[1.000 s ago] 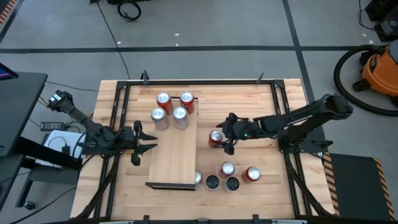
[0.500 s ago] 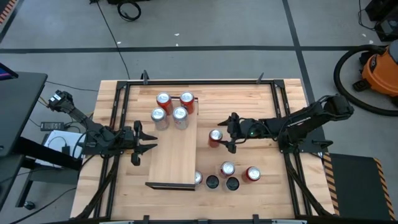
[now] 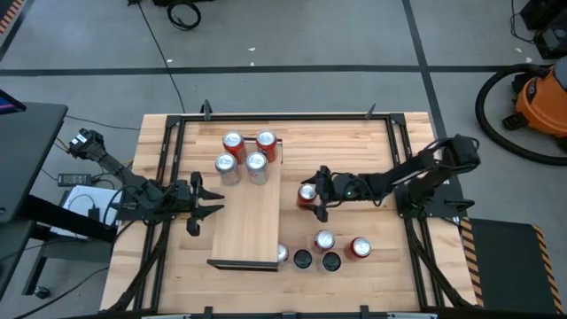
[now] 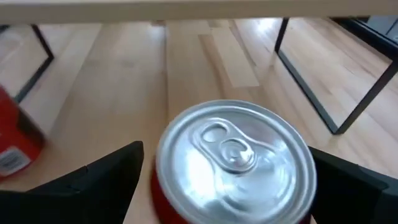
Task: Place canned beverage on shelf
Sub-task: Put the top red black soda can on the shelf
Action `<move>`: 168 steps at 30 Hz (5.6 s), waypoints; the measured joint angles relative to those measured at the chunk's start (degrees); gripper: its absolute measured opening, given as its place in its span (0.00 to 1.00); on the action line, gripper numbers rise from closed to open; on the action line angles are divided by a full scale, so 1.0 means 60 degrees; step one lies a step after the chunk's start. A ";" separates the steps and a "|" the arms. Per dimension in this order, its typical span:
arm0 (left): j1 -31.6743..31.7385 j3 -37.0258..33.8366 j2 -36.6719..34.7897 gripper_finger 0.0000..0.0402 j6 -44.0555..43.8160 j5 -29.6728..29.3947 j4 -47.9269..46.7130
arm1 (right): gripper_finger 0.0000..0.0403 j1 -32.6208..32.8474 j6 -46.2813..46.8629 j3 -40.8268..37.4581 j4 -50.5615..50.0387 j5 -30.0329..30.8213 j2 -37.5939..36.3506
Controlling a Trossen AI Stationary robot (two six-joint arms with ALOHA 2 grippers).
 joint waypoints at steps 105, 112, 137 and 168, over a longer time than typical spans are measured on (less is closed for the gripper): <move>0.0000 0.0000 0.0000 0.44 -0.0783 0.0549 -0.0135 | 0.76 0.2158 0.0518 0.8115 -0.8206 0.2619 0.1554; 0.0000 0.0000 0.0000 0.44 -0.0727 0.0549 -0.0138 | 0.62 0.1859 0.0550 0.6725 -0.5677 0.2218 0.1554; 0.0000 0.2250 0.0004 0.44 -0.0848 -0.0806 -0.5159 | 0.50 0.1341 0.0301 0.5927 -0.2150 0.0906 0.2436; 0.0000 0.2619 0.0007 0.44 -0.1399 0.0068 -0.6410 | 0.50 0.1525 0.0038 0.7285 -0.1098 0.0735 0.4083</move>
